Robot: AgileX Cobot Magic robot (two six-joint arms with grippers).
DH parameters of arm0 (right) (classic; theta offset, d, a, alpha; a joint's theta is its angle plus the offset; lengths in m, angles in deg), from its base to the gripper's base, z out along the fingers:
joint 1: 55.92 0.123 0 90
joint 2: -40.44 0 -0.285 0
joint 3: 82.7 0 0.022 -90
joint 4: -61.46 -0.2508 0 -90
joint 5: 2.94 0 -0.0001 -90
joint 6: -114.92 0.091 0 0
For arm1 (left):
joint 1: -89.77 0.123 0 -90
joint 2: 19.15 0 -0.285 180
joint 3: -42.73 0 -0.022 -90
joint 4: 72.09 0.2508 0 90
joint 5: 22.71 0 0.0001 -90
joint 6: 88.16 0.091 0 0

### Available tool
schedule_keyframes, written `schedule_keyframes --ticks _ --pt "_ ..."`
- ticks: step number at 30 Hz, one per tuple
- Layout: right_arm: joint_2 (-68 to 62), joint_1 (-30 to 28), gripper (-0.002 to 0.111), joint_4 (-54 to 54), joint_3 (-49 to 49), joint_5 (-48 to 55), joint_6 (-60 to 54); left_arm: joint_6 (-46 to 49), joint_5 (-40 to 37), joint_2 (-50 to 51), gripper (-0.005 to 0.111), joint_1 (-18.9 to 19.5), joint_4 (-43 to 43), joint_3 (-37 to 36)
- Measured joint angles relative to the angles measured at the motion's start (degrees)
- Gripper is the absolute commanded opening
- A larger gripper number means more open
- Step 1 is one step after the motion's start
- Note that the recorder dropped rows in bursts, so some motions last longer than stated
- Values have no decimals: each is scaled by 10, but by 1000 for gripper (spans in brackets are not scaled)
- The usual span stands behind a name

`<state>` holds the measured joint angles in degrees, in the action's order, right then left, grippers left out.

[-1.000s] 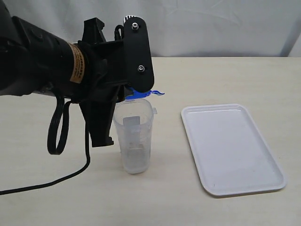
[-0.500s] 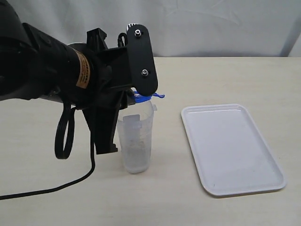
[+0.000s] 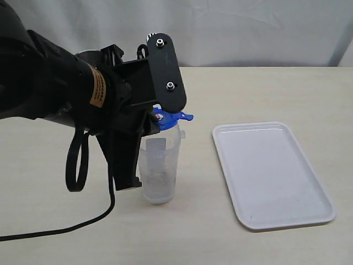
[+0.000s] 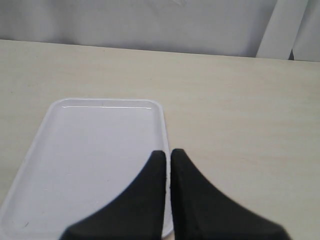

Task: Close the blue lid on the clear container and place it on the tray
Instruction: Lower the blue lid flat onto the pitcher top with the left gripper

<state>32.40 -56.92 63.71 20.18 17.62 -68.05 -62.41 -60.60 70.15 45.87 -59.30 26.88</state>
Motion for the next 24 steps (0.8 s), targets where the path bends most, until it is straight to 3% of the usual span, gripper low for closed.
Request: schedule_keyframes --ticks 24 --pt "0 0 4 0 0 0 0 8 50 13 0 0 -1 -50"
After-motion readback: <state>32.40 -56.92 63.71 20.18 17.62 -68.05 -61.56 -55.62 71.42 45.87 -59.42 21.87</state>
